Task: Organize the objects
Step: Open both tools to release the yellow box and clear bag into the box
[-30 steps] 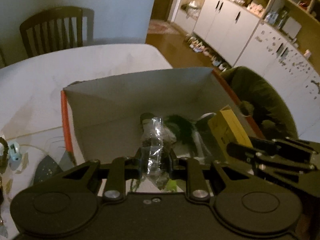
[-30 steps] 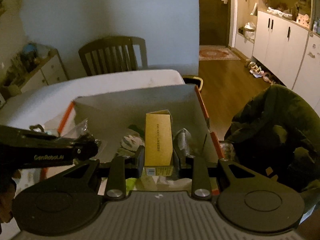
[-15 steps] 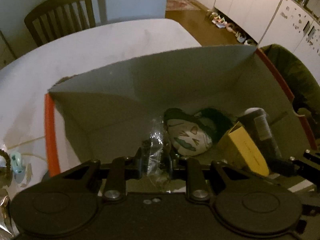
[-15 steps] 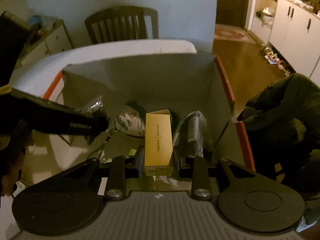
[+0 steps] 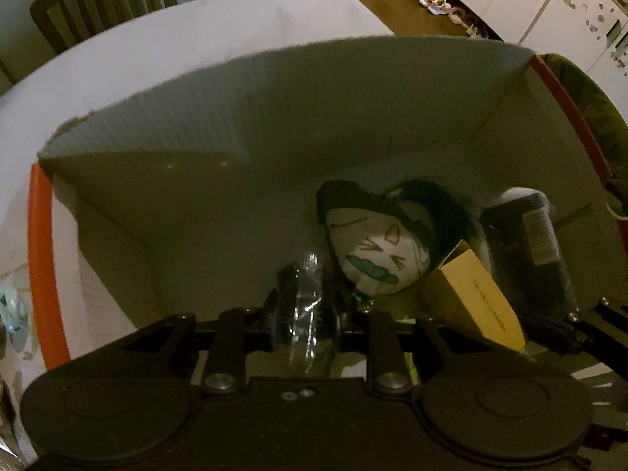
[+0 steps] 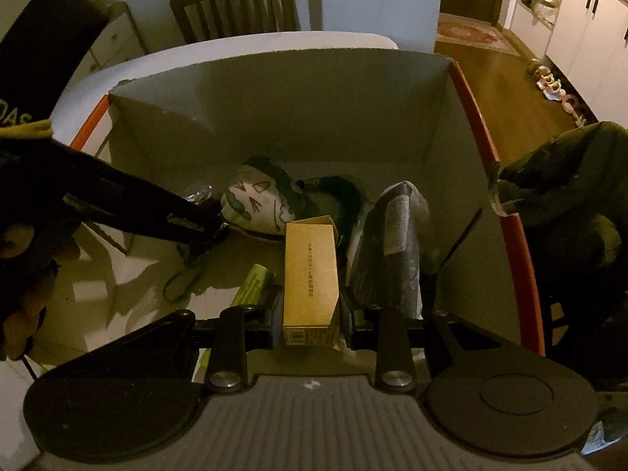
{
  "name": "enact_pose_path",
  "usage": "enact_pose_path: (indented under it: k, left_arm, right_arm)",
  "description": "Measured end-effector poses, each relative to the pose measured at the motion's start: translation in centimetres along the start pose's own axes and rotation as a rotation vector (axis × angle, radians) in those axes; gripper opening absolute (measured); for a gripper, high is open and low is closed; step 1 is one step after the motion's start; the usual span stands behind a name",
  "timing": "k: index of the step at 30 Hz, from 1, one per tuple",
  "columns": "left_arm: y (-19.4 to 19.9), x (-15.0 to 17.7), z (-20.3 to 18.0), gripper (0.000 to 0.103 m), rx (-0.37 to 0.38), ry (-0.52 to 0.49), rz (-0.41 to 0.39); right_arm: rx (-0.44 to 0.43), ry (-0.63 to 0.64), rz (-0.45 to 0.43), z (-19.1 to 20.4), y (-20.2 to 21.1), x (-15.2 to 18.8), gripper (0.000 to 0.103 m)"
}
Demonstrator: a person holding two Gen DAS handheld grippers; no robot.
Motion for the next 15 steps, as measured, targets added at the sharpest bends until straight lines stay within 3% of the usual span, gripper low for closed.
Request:
enact_pose_path:
  k: [6, 9, 11, 15]
  left_arm:
    - [-0.1, 0.1, 0.1, 0.028, 0.0, -0.003, 0.001]
    - [0.0, 0.3, 0.1, 0.039, 0.002, -0.008, 0.004]
    - [0.3, 0.2, 0.3, 0.057, -0.006, -0.004, -0.008]
    - [1.3, 0.6, 0.2, 0.058, 0.004, 0.002, -0.027]
  right_arm:
    - [-0.007, 0.004, 0.007, -0.3, 0.3, 0.1, 0.029]
    - [-0.004, 0.004, 0.009, -0.5, 0.5, 0.2, 0.029]
    - [-0.004, 0.008, 0.009, -0.6, 0.6, 0.2, 0.029]
    - [-0.011, 0.002, 0.016, -0.6, 1.1, 0.5, 0.03]
Point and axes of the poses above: each gripper's, at about its wrist camera, not at the fingertips, and y roughly against the way its jaws point, z to its left, x to its underside, the point moved 9 cm from there along -y, roughly the way its jaws point, and after that the axes turned 13 degrees about -x, right-handed, at the moved point
